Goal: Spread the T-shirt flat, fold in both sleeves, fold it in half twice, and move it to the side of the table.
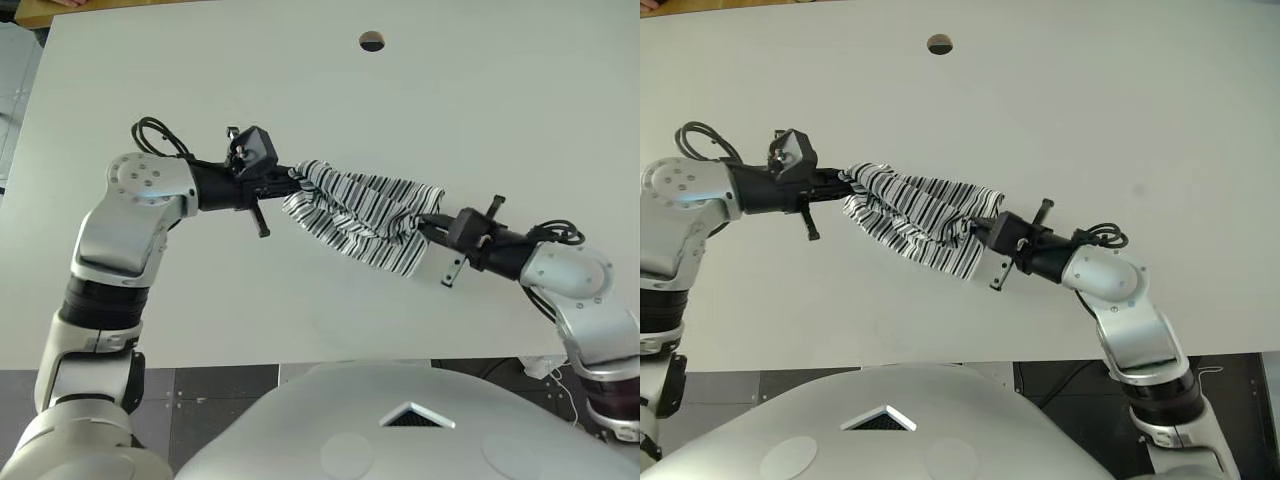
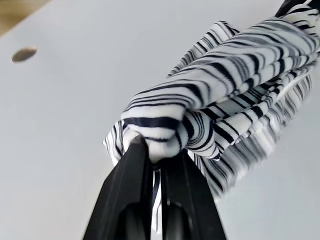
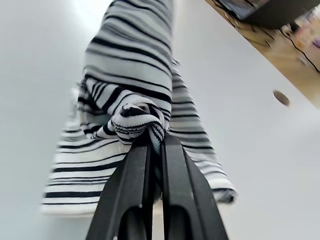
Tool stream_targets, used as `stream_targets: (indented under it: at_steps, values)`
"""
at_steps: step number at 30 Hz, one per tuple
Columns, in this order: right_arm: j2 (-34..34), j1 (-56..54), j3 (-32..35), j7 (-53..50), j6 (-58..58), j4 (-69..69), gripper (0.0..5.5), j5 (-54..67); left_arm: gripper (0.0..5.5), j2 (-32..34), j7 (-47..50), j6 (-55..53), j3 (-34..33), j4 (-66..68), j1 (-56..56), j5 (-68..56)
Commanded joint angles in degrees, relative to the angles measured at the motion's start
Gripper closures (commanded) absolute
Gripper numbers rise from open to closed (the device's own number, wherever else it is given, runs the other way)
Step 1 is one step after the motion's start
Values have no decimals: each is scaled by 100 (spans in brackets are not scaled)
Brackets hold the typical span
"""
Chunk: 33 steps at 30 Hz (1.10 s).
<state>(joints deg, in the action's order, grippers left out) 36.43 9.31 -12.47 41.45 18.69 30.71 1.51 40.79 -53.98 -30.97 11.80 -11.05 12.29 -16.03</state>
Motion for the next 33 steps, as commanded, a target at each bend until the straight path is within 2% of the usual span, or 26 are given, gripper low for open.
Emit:
stream_targets:
  at_steps: [1, 4, 11, 19, 20, 22, 24, 26, 30, 33]
  values:
    - [-258, -242, 153, -255, 413, -355, 497, 125, 517, -266, 344, -247, 153, 413, 335, 261]
    - [-486, -354, 190, -449, 636, -481, 440, 222, 471, -472, 559, -307, 202, 634, 466, 394]
    - [-1022, -603, 646, -1000, 1075, -708, 440, 592, 471, -834, 1259, -372, -32, 1205, 765, 729]
    - [-1233, -816, 969, -1475, 1106, -914, 440, 597, 471, -1436, 1998, -212, -1047, 1533, 1224, 339]
    - [-1226, -817, 912, -1478, 1021, -831, 440, 560, 471, -1498, 2060, -81, -1151, 1540, 1229, 314]
    - [-1225, -809, 718, -1436, 833, -565, 474, 486, 467, -1621, 2076, 153, -1351, 1494, 1146, 168]
    - [-1375, -824, 433, -1435, 652, -257, 520, 459, 501, -1798, 2025, 375, -1530, 1291, 888, -77]
    - [-1586, -910, -45, -1423, 567, -199, 539, 401, 525, -1912, 1956, 738, -1523, 1047, 530, -145]
    - [-2055, -1200, -1009, -1319, 372, -1255, 540, 160, 538, -2036, 1901, 1316, -1407, 893, 219, -89]
    - [-2341, -1452, -1347, -1197, 345, -2103, 540, 113, 538, -2061, 1918, 1415, -1414, 996, 190, -115]
